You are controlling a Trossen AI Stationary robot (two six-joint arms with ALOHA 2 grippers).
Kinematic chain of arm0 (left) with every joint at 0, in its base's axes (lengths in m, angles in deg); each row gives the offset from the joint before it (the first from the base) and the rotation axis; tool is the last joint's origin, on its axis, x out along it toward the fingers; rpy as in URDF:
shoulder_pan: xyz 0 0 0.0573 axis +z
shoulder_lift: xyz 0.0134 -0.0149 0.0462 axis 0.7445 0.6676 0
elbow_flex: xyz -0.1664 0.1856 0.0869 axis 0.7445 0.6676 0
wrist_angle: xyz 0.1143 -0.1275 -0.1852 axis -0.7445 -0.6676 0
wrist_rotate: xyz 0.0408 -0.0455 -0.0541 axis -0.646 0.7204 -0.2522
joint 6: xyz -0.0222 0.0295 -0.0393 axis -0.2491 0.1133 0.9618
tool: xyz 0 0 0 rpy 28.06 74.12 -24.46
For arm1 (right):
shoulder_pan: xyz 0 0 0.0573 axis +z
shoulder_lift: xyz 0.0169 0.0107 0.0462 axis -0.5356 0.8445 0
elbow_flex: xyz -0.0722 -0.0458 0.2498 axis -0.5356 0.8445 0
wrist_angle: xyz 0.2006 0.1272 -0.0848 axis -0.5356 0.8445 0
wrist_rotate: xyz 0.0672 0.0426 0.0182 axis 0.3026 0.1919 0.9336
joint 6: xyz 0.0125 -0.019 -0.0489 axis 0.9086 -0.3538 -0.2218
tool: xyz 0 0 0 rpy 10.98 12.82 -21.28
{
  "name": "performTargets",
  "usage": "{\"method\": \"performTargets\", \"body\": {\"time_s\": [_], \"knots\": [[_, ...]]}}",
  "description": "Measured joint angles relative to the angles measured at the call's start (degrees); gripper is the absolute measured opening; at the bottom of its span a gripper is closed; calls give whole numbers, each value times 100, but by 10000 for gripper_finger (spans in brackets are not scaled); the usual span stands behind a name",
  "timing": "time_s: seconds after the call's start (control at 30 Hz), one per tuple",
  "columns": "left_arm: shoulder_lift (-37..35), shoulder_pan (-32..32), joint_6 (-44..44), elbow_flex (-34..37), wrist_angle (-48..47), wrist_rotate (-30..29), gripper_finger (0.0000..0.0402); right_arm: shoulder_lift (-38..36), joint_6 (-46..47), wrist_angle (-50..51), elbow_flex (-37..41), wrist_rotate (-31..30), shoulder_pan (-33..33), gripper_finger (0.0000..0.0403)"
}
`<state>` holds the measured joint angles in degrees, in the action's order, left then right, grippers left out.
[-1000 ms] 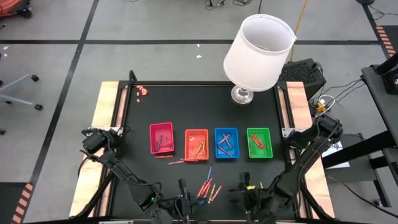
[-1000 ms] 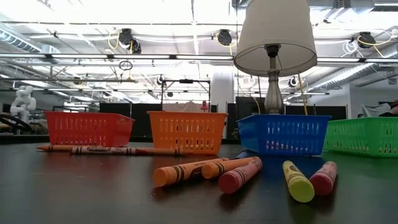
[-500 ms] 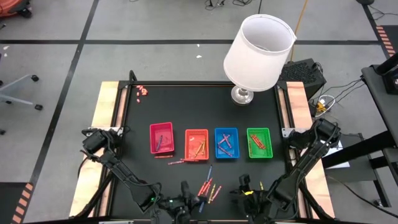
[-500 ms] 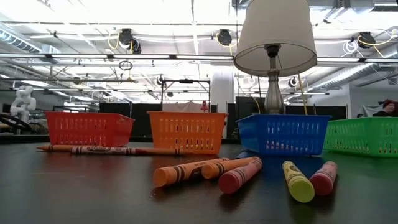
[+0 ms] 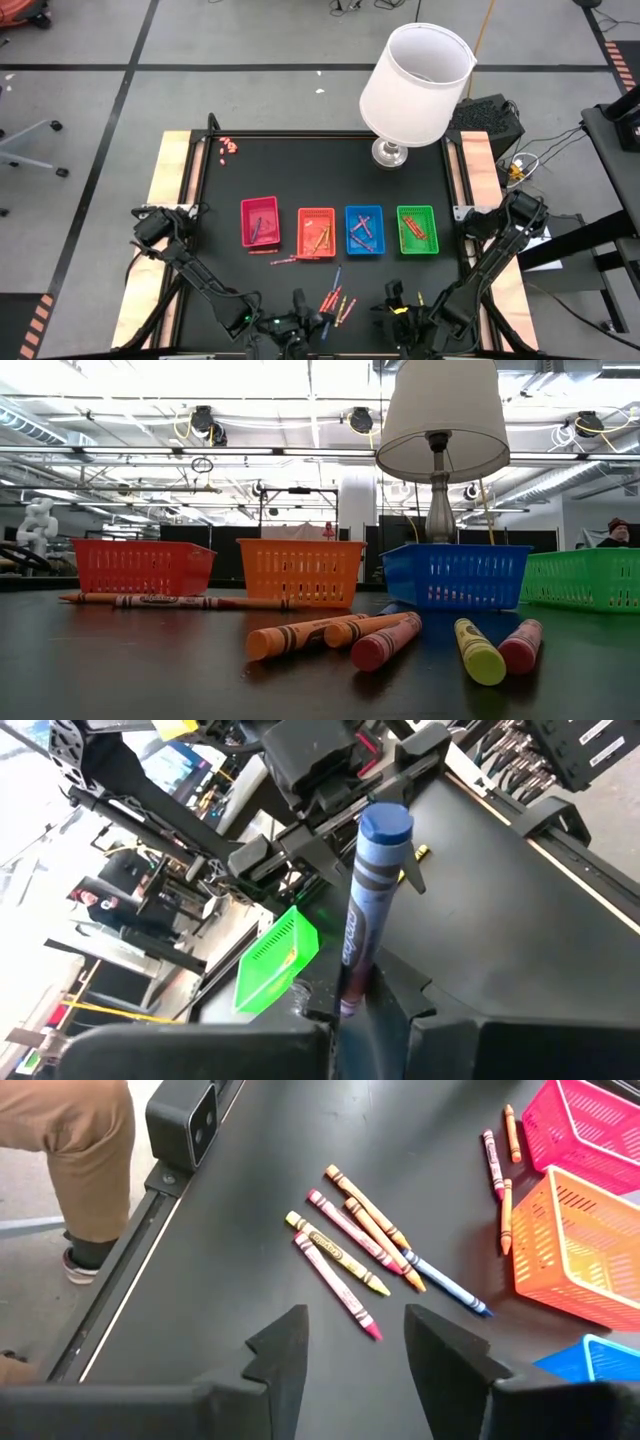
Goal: Sort crayons
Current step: Put the blue crayon into the red bin
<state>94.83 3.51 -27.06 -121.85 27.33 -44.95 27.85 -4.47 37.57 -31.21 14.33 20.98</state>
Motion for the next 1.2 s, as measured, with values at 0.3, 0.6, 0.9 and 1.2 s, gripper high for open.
{"method": "performTargets", "body": {"time_s": [0.3, 0.6, 0.9, 1.2], "knots": [[0, -4, 46, 0, 2, 7, 47, 0, 61, -3, 0, -2, -2, 150], [-2, -4, 918, 0, 2, 108, 48, 0, 109, -4, 0, -29, -2, 150], [-9, 1, 2446, 0, -147, -157, 40, 0, 154, -7, 1, -46, -13, 150], [-120, -4, 5921, -9, -2134, 23, 40, 0, 159, -7, 4, -16, -13, 150]]}}
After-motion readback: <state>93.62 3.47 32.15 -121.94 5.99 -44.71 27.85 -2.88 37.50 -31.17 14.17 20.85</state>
